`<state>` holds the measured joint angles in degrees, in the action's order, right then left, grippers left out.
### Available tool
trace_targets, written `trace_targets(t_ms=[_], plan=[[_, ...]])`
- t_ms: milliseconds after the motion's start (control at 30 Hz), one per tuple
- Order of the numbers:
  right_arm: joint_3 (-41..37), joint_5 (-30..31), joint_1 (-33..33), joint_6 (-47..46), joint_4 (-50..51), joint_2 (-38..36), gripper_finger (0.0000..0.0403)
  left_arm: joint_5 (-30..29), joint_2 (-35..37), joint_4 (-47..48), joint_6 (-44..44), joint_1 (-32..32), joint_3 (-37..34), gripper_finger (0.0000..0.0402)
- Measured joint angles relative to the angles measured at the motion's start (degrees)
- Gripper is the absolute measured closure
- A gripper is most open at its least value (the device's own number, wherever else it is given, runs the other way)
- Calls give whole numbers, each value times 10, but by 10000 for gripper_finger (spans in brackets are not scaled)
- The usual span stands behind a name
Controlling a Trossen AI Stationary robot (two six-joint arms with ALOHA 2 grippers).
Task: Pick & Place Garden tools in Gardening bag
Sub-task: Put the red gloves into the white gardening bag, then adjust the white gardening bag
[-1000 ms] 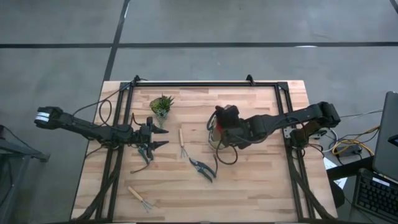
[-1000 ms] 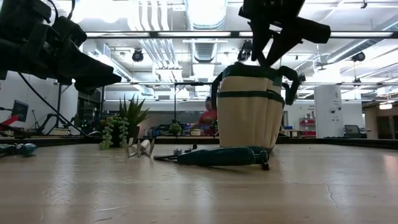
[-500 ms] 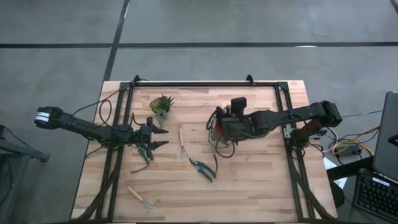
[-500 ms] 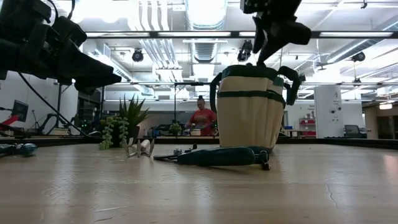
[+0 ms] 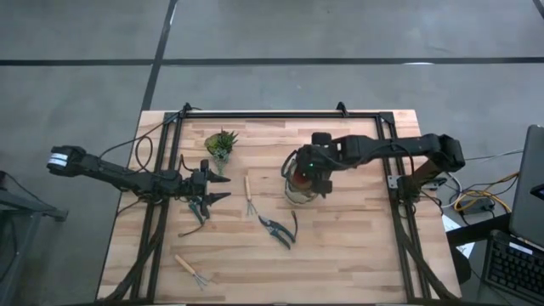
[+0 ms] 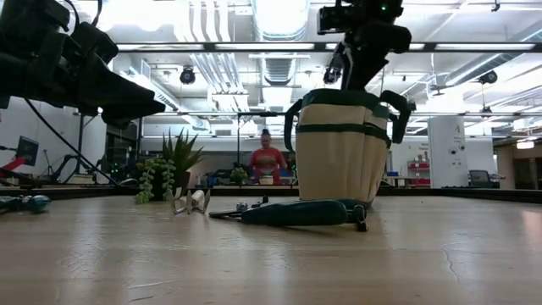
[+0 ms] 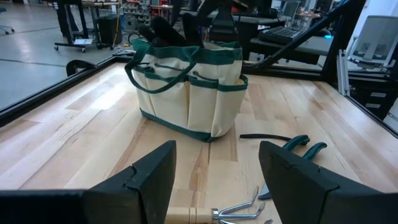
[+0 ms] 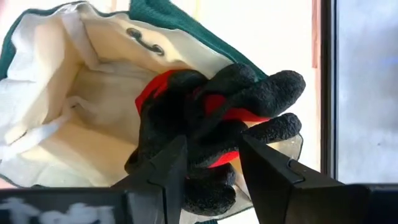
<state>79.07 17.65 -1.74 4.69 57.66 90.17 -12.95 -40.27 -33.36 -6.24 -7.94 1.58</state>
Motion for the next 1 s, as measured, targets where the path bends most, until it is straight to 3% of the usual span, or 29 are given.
trace_targets(t_ms=[233,467,667,900,1000], plan=[[-16,-10,-23,-35,3,0,281,0,0,0,0,0,0,168],[-56,-106,-31,-32,-32,0,299,0,0,0,0,0,0,168],[-46,-102,-30,-4,-51,0,307,0,0,0,0,0,0,168],[2,-104,-9,31,-20,-14,284,0,0,0,0,0,0,168],[9,-132,12,51,11,-21,269,0,0,0,0,0,0,167]])
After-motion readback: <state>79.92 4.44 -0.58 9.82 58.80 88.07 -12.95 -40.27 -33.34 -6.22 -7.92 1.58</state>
